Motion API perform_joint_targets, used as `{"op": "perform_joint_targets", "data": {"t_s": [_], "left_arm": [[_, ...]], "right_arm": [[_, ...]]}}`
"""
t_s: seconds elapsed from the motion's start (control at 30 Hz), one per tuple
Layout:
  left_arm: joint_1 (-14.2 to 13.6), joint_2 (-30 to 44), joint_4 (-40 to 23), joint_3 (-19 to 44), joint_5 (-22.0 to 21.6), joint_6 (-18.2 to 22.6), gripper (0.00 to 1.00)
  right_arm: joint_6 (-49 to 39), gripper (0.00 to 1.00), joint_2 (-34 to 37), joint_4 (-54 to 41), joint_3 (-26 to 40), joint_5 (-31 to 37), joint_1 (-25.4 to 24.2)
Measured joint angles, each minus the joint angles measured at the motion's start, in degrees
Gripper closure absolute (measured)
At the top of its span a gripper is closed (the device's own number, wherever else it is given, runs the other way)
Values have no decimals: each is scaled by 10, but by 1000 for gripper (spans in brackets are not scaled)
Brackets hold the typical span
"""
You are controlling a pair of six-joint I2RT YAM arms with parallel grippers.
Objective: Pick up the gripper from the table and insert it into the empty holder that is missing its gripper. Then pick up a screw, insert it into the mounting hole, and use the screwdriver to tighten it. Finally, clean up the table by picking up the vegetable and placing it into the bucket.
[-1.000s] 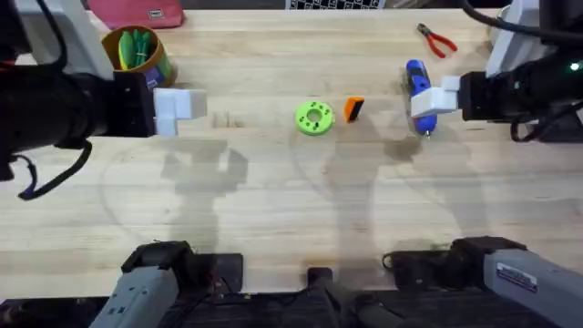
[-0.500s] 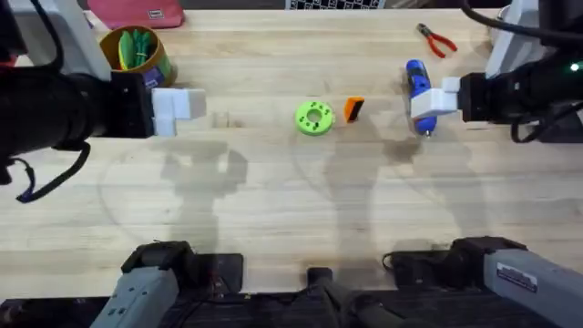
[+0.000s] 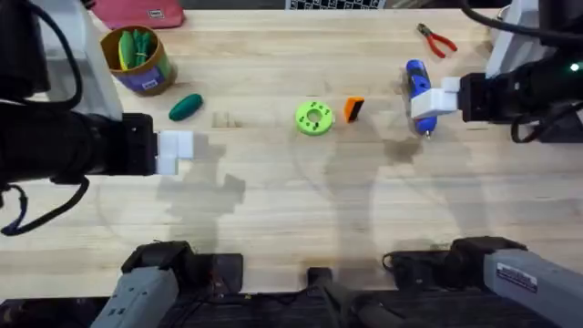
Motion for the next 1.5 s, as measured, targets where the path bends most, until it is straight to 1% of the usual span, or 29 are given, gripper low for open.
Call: {"op": "perform_joint_targets", "data": {"t_s": [0.1,0.17,0.2,0.33,0.43,0.6,0.8,0.93,1.07,1.13,1.23,1.3,1.37,1.4,1.5], "left_arm": [[-8,0,0,0,-11,0,15],[-11,-3,15,0,-11,1,14],[-12,-7,29,-1,-11,1,14],[-12,-65,144,-26,-5,1,14],[-12,-143,246,-80,8,1,15],[-12,-265,432,-214,37,1,14],[-12,-334,607,-370,91,1,15],[-12,-371,689,-459,135,1,15],[-12,-404,753,-526,164,0,15],[-12,-421,772,-551,174,-2,15],[-12,-451,779,-577,195,-2,14],[-12,-475,782,-592,220,-2,15],[-12,-487,783,-600,262,-2,15],[-12,-488,779,-603,341,-3,13],[-12,-488,771,-603,432,-4,14]], "right_arm": [[0,7,0,0,0,0,0],[0,7,0,0,0,0,0],[0,7,0,0,0,0,0],[0,7,0,0,0,0,0],[0,7,0,0,0,0,0],[0,8,0,0,0,0,0],[0,8,0,0,0,0,0],[0,7,0,0,0,0,0],[0,8,0,0,0,0,0],[0,8,0,0,0,0,0],[0,7,0,0,0,0,0],[0,8,0,0,0,0,0],[0,7,0,0,0,0,0],[0,8,0,0,0,0,0],[0,8,0,0,0,0,0]]}}
